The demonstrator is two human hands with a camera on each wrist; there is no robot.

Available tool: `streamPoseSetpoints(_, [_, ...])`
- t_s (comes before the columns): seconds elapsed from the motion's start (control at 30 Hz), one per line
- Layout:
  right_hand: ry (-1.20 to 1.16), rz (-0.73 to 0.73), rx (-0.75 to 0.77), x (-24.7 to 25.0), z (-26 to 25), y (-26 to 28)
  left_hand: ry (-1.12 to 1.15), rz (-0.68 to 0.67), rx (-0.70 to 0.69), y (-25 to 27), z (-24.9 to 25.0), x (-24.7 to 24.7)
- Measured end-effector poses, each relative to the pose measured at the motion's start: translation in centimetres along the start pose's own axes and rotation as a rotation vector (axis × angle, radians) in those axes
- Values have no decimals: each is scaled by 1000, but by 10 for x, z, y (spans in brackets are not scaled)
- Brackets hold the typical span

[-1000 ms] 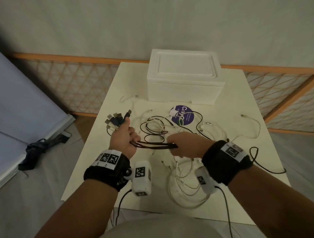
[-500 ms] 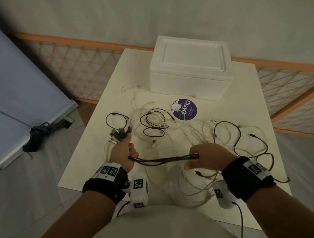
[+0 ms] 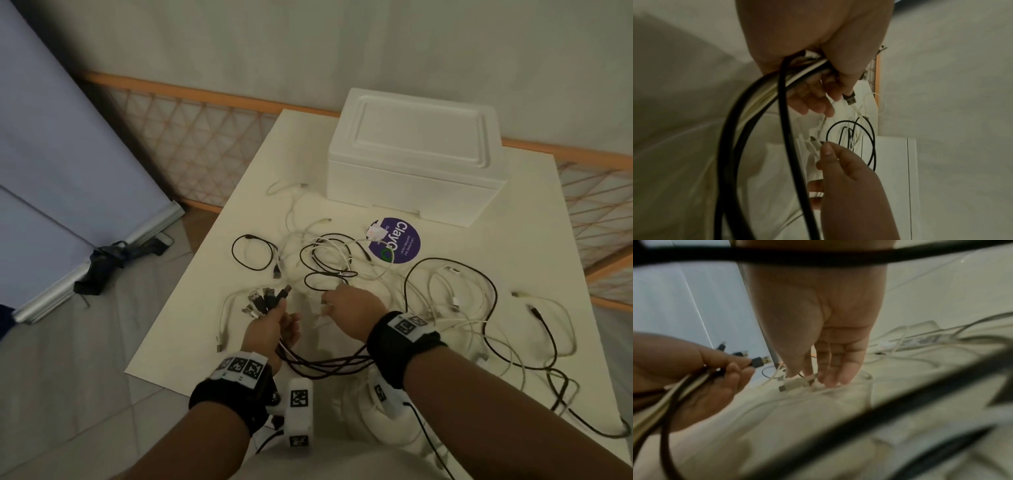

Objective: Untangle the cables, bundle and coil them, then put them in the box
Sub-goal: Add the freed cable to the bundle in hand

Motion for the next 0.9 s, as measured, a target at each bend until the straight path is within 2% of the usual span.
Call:
streamPoseSetpoints(0.17, [27, 32, -44, -4, 8, -14, -63, -11, -76, 1, 7, -8])
streamPoseSetpoints(0.43, [-188, 80, -106, -4, 11, -20, -198, 42, -131, -6, 13, -13])
streamPoseSetpoints(0.53, [-179, 92, -82, 6, 4, -15, -238, -14, -245, 2, 29, -24])
streamPoseSetpoints(0.63, [-183, 187, -32, 33, -5, -2, -497, -48, -436, 20, 52, -43])
streamPoseSetpoints(0.73, [-316, 320, 23, 69, -18, 11, -756, 0, -503, 29, 60, -59])
streamPoseSetpoints(0.9, [-645, 548, 75, 104, -22, 21, -881, -39, -677, 50, 78, -88])
Point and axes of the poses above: each hand's wrist, its own y-axis away from the middle knuckle, its own x-axis out of the back of the hand, z = x × y, the point moved 10 cm from there along -y, towards the middle knuckle, and after that the axes turned 11 degrees about x, right-handed, at the moved point
